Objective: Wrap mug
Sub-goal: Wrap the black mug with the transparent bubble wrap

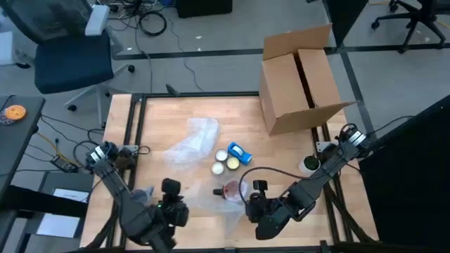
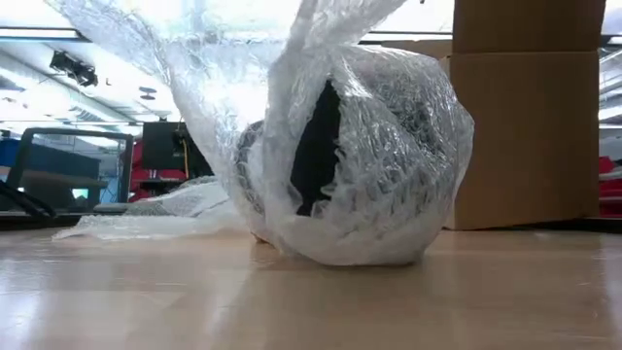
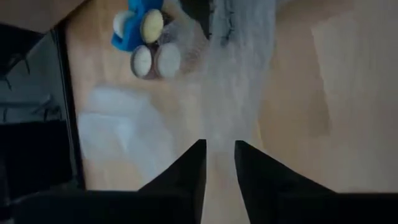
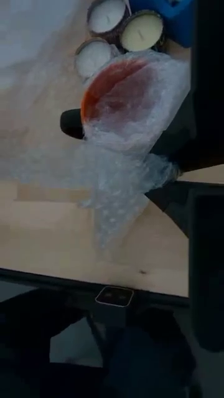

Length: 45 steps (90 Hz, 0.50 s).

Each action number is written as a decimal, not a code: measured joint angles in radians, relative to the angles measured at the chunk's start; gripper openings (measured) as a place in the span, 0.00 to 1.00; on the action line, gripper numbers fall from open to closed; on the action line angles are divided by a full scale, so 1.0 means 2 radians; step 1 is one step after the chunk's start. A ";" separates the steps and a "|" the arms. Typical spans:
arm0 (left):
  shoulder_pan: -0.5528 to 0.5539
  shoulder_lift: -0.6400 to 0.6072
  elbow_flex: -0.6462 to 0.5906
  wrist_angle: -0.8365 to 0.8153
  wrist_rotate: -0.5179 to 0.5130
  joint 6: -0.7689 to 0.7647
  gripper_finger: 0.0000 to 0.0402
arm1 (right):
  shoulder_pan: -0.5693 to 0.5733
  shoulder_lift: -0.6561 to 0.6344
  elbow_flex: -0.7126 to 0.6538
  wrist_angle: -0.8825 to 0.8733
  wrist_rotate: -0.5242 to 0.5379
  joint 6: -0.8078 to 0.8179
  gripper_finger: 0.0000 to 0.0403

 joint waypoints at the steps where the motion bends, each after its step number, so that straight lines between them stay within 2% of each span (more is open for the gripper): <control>1: -0.002 0.000 0.000 -0.001 0.000 -0.003 0.18 | 0.000 0.000 0.000 0.000 0.000 0.000 0.00; 16: -0.024 -0.011 -0.001 0.001 -0.016 -0.035 0.18 | 0.000 0.000 0.000 0.007 0.000 0.000 0.00; 45: -0.054 -0.101 -0.001 -0.001 -0.073 -0.099 0.18 | 0.000 0.000 0.000 0.015 0.000 0.000 0.00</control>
